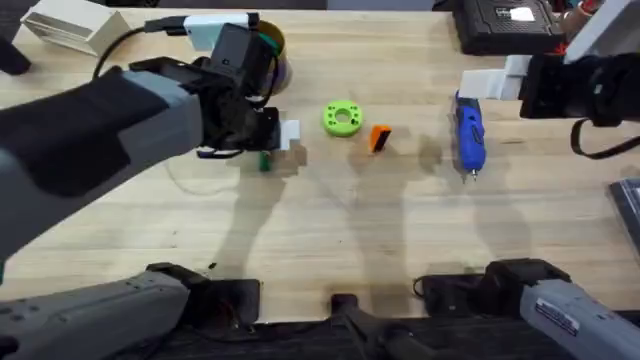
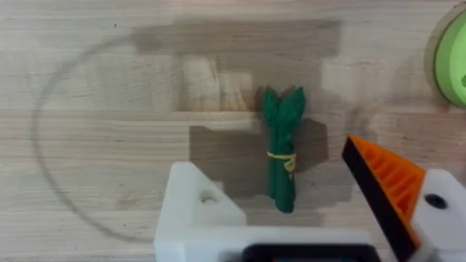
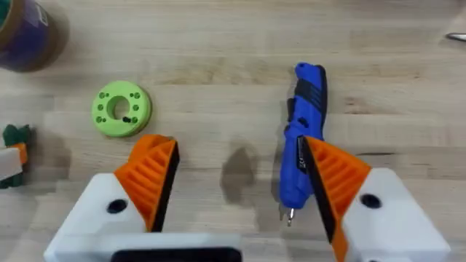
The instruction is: Pick up the gripper from the table and insert it into the empty holder that is missing its gripper. Then pick up a screw, insert it into the mounting hole, and use the screwdriver to tighten it. Finally, clean up the table by picking up the vegetable and placing it into the bucket.
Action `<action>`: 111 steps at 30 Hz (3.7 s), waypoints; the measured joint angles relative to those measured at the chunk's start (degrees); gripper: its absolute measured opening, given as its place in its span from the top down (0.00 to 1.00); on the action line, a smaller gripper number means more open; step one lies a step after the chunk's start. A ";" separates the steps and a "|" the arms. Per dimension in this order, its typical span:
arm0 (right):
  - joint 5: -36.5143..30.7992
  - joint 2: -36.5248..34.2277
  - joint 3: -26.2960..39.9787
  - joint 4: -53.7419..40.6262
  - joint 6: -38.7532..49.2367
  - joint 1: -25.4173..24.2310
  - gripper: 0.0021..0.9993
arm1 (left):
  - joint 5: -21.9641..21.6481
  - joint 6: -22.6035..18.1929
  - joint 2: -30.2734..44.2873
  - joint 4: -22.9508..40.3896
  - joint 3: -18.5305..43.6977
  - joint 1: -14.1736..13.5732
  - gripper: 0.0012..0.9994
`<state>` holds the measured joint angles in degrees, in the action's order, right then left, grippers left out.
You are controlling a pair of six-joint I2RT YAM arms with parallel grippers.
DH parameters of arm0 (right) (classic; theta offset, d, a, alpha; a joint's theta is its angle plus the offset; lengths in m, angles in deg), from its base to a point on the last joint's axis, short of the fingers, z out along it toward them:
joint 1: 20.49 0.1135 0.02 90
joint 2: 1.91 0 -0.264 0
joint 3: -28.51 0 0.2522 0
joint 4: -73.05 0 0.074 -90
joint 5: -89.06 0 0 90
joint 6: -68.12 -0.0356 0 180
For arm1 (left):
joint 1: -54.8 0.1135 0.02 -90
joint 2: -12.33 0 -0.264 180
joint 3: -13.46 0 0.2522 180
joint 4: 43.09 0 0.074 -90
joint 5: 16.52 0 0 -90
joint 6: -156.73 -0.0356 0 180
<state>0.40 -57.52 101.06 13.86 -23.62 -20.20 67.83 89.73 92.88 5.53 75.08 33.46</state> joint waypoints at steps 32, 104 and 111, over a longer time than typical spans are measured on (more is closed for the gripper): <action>0.00 -0.01 0.00 0.00 0.00 0.00 0.01 | 0.04 0.22 5.99 -4.24 -0.02 0.00 0.99; 0.00 -0.02 0.00 0.00 0.00 0.00 0.01 | -6.21 -5.46 -29.22 2.27 0.28 0.00 0.07; 0.00 0.00 0.00 0.00 0.00 0.00 0.01 | -6.21 -5.46 -29.22 2.27 0.28 0.00 0.00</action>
<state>0.40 -57.52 101.06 13.86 -23.62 -20.20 61.62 84.27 63.66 7.79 75.36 33.46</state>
